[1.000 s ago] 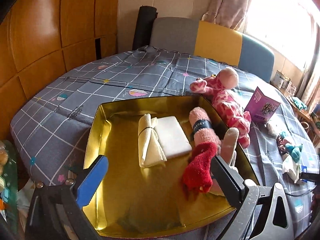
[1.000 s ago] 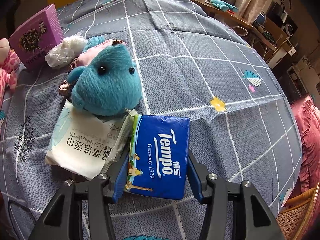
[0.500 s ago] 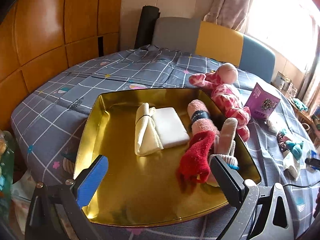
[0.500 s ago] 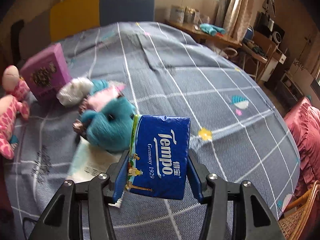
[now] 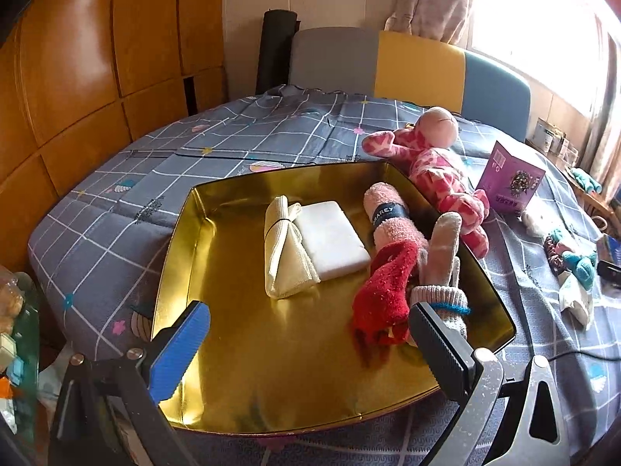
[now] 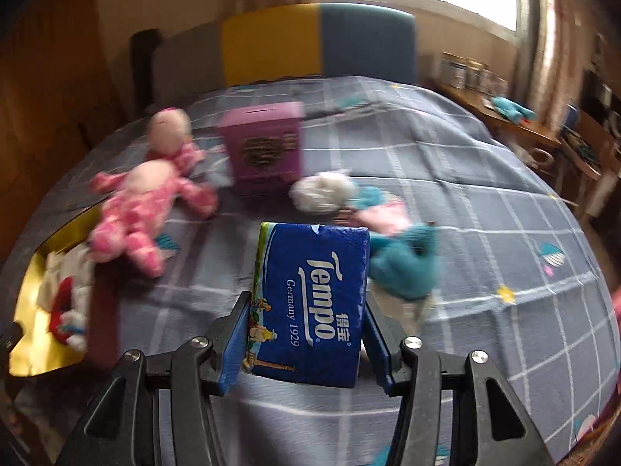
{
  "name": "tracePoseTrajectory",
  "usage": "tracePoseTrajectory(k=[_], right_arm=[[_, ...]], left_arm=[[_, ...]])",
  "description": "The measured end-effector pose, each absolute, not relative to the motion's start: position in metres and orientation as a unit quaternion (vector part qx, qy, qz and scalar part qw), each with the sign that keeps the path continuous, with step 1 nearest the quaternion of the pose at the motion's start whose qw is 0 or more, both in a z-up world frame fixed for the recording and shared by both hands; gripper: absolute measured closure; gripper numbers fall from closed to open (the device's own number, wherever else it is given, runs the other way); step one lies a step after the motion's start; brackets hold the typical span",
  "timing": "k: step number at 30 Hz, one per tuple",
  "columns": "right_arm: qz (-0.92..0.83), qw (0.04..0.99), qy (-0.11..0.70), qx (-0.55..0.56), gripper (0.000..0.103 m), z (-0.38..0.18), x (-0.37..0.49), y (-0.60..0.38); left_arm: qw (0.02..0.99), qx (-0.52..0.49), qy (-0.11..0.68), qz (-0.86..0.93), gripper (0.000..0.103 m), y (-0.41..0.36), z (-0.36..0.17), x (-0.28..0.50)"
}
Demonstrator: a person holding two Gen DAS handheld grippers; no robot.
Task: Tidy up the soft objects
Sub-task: 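Carry the Tempo tissue pack into the gold tray and release it with the right gripper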
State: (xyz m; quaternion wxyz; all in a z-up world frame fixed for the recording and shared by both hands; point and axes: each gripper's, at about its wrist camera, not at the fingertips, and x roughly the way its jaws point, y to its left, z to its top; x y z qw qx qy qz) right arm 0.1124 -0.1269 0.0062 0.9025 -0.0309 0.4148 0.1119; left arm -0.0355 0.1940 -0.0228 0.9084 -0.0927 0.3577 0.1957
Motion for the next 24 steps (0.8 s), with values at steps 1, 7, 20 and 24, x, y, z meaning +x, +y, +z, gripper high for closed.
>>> tracePoseTrajectory(k=[1, 7, 20, 24], right_arm=[[0.132, 0.899, 0.417, -0.036, 0.049, 0.007, 0.108, -0.112], [0.245, 0.868, 0.429, -0.054, 0.050, 0.009, 0.090, -0.030], [0.357, 0.825, 0.425, -0.104, 0.050, 0.011, 0.084, 0.092], [0.368, 0.816, 0.431, -0.115, 0.050, 0.007, 0.086, 0.111]], left_arm=[[0.908, -0.095, 0.358, 0.195, 0.000, 0.195, -0.023, -0.036], [0.907, -0.103, 0.357, 0.198, 0.000, 0.201, -0.021, -0.038], [0.904, -0.126, 0.348, 0.213, 0.000, 0.220, -0.018, -0.045], [0.902, -0.133, 0.349, 0.218, 0.000, 0.227, -0.019, -0.045]])
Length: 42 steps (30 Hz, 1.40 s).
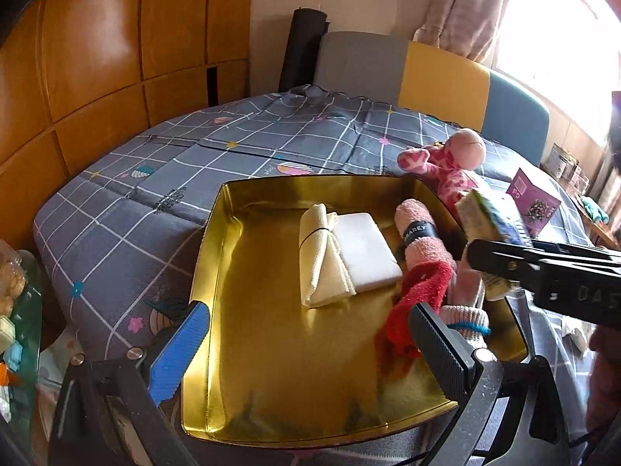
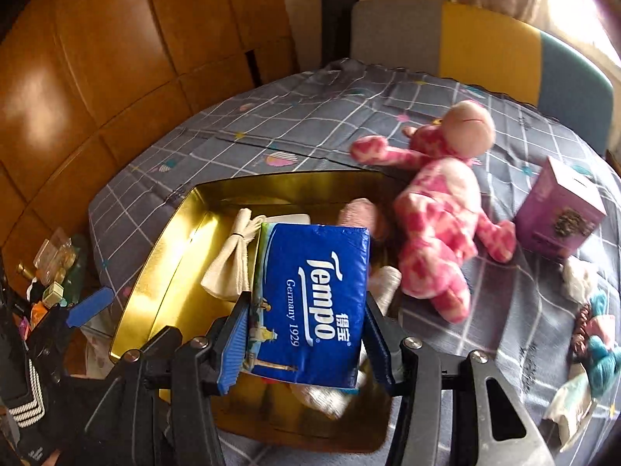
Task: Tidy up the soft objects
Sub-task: 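Carry the Tempo tissue pack into the gold tray and release it with the right gripper, then move both tools back toward the white plastic bag and blue plush toy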
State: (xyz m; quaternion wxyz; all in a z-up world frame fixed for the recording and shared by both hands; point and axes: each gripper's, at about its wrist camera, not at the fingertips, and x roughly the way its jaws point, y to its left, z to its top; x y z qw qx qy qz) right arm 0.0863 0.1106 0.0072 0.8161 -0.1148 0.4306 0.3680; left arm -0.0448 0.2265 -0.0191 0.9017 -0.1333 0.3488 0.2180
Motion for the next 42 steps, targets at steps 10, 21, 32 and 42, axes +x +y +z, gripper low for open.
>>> tracePoseTrajectory(k=[10, 21, 32, 42], right_arm=[[0.383, 0.794, 0.454, -0.125, 0.049, -0.012, 0.119, 0.161], [0.368, 0.783, 0.486, -0.126, 0.038, -0.044, 0.135, 0.176], [0.353, 0.818, 0.441, -0.110, 0.038, -0.015, 0.107, 0.131], [0.327, 0.841, 0.421, -0.087, 0.038, -0.004, 0.094, 0.074]], left_arm=[[0.901, -0.151, 0.334, 0.234, 0.000, 0.245, -0.014, -0.050], [0.897, -0.182, 0.325, 0.239, 0.000, 0.261, -0.017, -0.056], [0.902, -0.172, 0.320, 0.232, 0.000, 0.254, -0.012, -0.058], [0.909, -0.144, 0.326, 0.217, 0.000, 0.233, -0.005, -0.056]])
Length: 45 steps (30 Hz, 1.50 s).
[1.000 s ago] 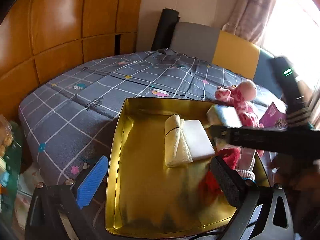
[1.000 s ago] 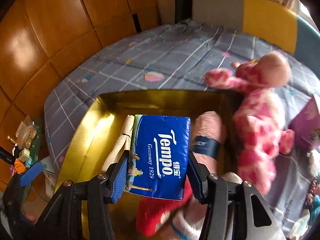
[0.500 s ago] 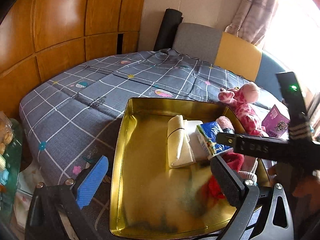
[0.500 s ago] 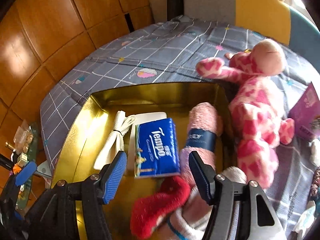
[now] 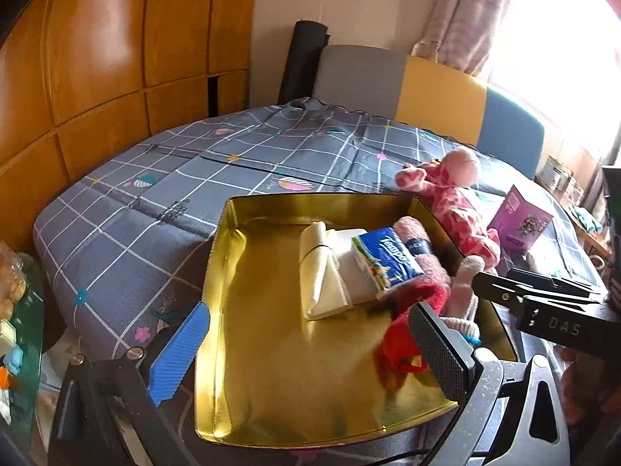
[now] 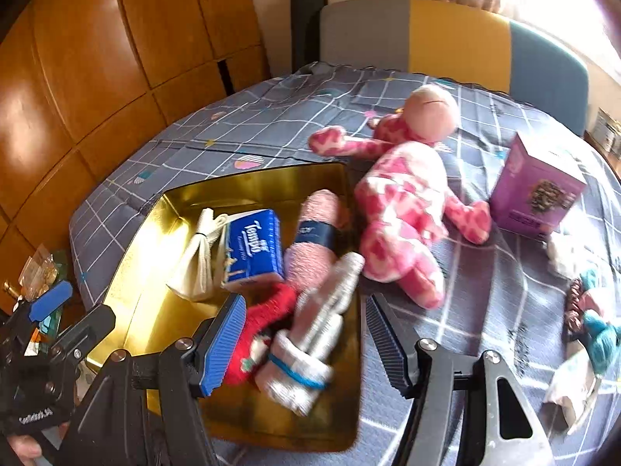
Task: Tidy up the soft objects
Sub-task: 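Move both tools back toward the white plastic bag and blue plush toy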
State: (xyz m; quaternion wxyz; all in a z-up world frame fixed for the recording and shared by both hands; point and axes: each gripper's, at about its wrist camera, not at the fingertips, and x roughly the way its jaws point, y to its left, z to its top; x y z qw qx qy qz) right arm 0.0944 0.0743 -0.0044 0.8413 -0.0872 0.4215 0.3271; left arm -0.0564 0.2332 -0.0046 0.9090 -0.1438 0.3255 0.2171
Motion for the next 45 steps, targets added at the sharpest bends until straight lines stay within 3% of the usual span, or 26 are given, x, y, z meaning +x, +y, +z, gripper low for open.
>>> tracePoseTrajectory(k=[14, 31, 45], right_arm=[[0.268, 0.873, 0.403, -0.062, 0.038, 0.012, 0.100, -0.013], [0.084, 0.916, 0.393, -0.010, 0.038, 0.023, 0.157, -0.193], [-0.020, 0.903, 0.396, 0.164, 0.038, 0.002, 0.171, -0.295]], left_arm=[[0.923, -0.108, 0.329, 0.170, 0.000, 0.197, 0.006, -0.043], [0.938, -0.034, 0.331, 0.096, 0.000, 0.131, 0.025, -0.005], [0.930, -0.007, 0.369, -0.009, 0.000, 0.054, 0.033, 0.067]])
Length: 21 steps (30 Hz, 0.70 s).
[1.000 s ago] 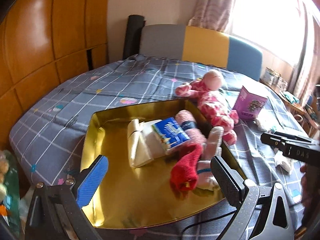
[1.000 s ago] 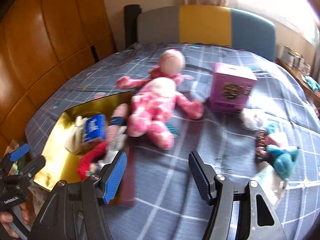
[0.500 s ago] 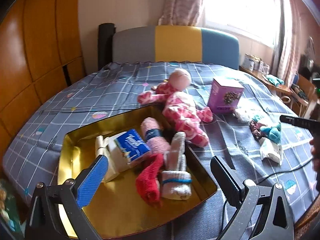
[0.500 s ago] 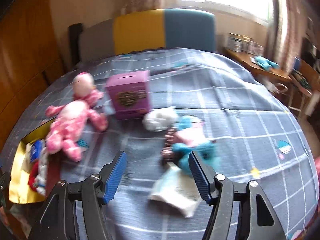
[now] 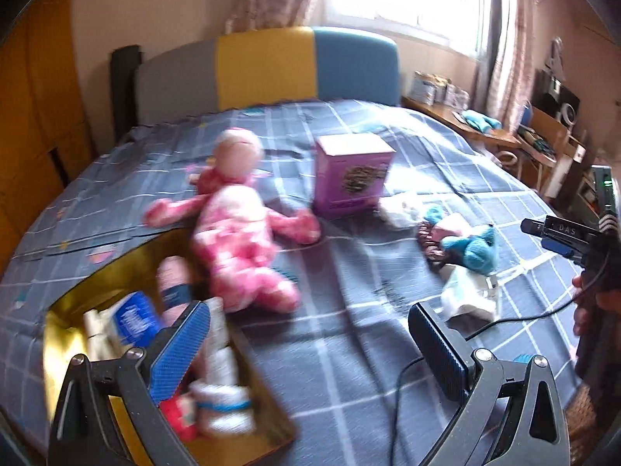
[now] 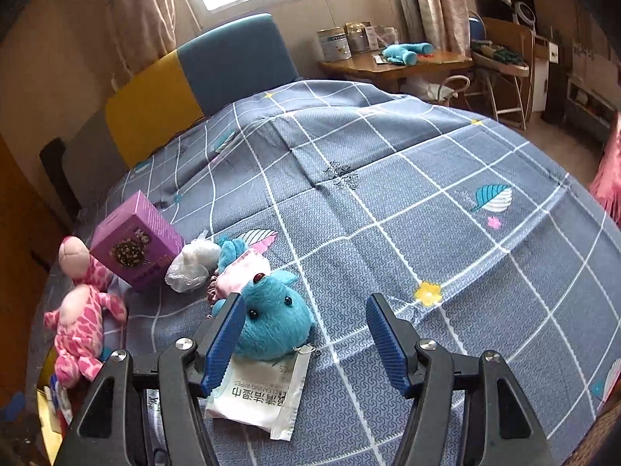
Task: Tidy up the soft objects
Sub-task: 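Move both tools back toward the white plastic bag and blue plush toy, then grasp the white plastic bag with the left gripper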
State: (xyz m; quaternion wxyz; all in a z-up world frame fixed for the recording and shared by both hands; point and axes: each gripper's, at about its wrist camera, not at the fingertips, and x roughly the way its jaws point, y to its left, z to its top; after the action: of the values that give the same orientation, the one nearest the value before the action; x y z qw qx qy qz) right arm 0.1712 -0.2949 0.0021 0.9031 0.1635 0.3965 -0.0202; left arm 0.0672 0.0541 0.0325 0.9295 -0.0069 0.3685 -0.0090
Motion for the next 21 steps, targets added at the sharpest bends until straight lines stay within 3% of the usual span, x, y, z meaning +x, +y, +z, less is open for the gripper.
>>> tracePoseTrajectory(k=[21], right_arm=[[0.021, 0.878, 0.425, 0.220, 0.038, -0.008, 0.174, -0.298]], left_arm=[[0.892, -0.038, 0.447, -0.048, 0.004, -0.064, -0.041, 0.275]])
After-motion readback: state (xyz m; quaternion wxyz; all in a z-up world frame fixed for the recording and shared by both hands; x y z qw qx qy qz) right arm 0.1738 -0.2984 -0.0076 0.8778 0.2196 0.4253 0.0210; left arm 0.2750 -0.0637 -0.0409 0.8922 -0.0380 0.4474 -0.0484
